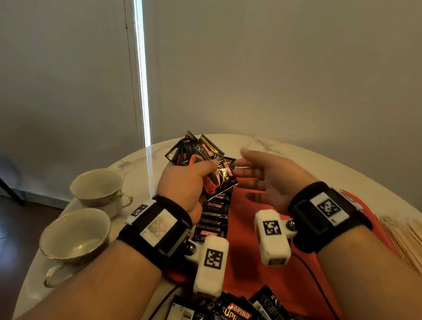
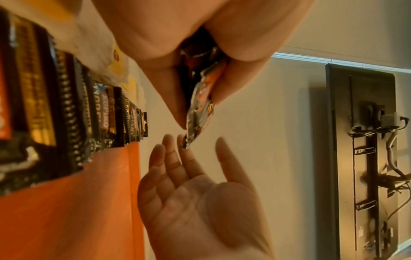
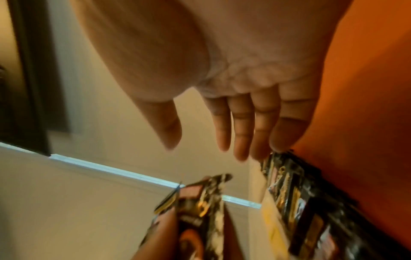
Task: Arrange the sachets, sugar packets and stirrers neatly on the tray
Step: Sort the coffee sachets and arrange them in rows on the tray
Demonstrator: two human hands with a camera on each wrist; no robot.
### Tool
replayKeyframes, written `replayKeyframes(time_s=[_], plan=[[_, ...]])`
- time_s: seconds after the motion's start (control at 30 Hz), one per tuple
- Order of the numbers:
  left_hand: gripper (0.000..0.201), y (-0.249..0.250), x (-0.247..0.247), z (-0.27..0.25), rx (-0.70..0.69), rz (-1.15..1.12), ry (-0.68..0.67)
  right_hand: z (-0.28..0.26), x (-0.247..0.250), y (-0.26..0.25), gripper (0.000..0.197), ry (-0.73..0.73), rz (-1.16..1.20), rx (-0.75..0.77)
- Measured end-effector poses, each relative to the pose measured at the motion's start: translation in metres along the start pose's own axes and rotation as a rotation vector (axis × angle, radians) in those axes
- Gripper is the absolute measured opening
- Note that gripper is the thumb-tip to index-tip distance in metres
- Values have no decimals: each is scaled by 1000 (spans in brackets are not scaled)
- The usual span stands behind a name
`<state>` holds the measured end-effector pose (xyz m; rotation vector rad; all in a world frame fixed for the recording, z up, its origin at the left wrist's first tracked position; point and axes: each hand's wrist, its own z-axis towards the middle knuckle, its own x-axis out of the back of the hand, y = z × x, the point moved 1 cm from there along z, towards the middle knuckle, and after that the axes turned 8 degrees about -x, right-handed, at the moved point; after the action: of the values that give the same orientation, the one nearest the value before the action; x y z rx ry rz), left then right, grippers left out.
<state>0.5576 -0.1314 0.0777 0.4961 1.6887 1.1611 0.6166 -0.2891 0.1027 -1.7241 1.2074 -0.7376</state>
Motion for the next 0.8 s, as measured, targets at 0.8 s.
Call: replayKeyframes(time_s=[0.8], plan=[[4,2,1,-20,22,119,-245,-11,-1,22,21,34,443,244]])
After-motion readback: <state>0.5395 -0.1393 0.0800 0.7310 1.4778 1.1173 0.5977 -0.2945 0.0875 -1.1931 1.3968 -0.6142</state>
